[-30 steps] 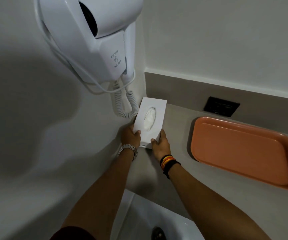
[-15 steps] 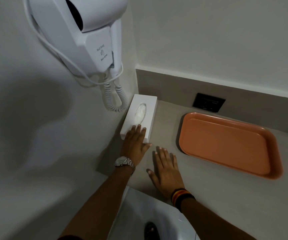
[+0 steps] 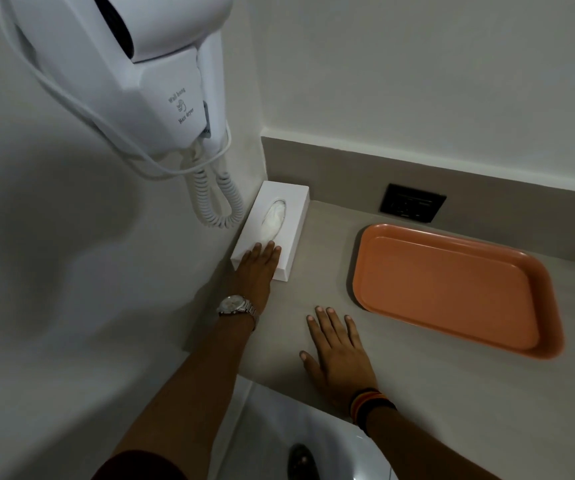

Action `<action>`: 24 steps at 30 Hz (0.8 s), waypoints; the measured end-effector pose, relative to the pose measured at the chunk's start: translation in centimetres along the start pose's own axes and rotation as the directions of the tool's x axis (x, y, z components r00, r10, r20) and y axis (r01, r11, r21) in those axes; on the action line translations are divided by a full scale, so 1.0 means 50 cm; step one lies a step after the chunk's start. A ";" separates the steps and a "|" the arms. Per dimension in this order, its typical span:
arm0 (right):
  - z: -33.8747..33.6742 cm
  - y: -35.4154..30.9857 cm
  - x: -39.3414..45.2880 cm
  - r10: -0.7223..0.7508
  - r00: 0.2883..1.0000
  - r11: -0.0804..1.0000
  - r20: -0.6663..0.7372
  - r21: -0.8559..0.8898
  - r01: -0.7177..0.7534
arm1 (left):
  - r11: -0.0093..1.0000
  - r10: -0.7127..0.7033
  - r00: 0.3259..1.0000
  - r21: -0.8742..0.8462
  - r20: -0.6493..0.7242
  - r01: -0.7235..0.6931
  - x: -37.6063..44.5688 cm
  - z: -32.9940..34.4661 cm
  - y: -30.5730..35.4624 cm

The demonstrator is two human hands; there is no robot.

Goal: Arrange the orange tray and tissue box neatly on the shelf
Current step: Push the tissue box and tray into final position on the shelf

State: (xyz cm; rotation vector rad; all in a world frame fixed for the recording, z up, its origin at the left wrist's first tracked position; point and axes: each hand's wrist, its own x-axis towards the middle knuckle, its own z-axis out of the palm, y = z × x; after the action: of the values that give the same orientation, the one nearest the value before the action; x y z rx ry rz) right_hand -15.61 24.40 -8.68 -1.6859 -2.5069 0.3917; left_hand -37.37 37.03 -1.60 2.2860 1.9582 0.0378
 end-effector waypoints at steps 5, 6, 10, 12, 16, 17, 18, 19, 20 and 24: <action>0.006 0.004 -0.003 0.001 1.000 1.000 -0.009 0.019 -0.001 | 0.999 -0.008 0.999 0.048 0.050 0.006 0.033 -0.011 -0.028; 0.006 0.003 -0.002 0.003 1.000 1.000 -0.011 0.019 -0.003 | 0.998 0.013 0.998 0.059 0.058 -0.017 0.034 -0.013 -0.040; 0.005 0.004 0.000 -0.003 1.000 1.000 -0.003 0.013 0.003 | 0.990 0.077 0.990 0.106 0.118 -0.089 0.043 -0.025 -0.062; -0.001 0.002 0.000 0.000 1.000 1.000 0.010 0.008 0.000 | 0.989 0.052 0.989 0.129 0.139 -0.071 0.039 -0.030 -0.052; -0.015 0.000 0.002 -0.014 0.999 1.000 0.041 0.014 0.013 | 0.990 -0.005 0.993 0.142 0.117 -0.012 0.020 -0.035 -0.009; -0.021 0.002 0.000 -0.024 0.999 0.999 0.047 0.027 0.023 | 0.991 0.004 0.996 0.132 0.087 -0.016 0.011 -0.033 0.010; -0.028 0.007 -0.004 -0.033 0.998 0.998 0.048 0.047 0.031 | 0.993 0.029 0.998 0.110 0.048 -0.034 -0.001 -0.028 0.032; -0.037 0.014 -0.011 -0.038 0.999 0.997 0.037 0.067 0.035 | 0.995 0.064 0.998 0.078 0.004 -0.064 -0.015 -0.021 0.058; -0.046 0.023 -0.019 -0.038 0.999 0.996 0.008 0.081 0.037 | 0.994 0.106 0.994 0.043 -0.036 -0.104 -0.031 -0.013 0.082; -0.100 0.107 -0.104 0.043 0.983 0.995 -0.176 0.091 -0.027 | 0.974 0.212 0.975 -0.067 -0.074 -0.217 -0.092 0.025 0.198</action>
State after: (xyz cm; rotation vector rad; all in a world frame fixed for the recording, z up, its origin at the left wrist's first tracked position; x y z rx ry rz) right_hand -7.72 22.30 -4.93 -1.6552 -2.3021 0.3337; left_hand -28.24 30.92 -1.41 2.4654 1.6984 0.2075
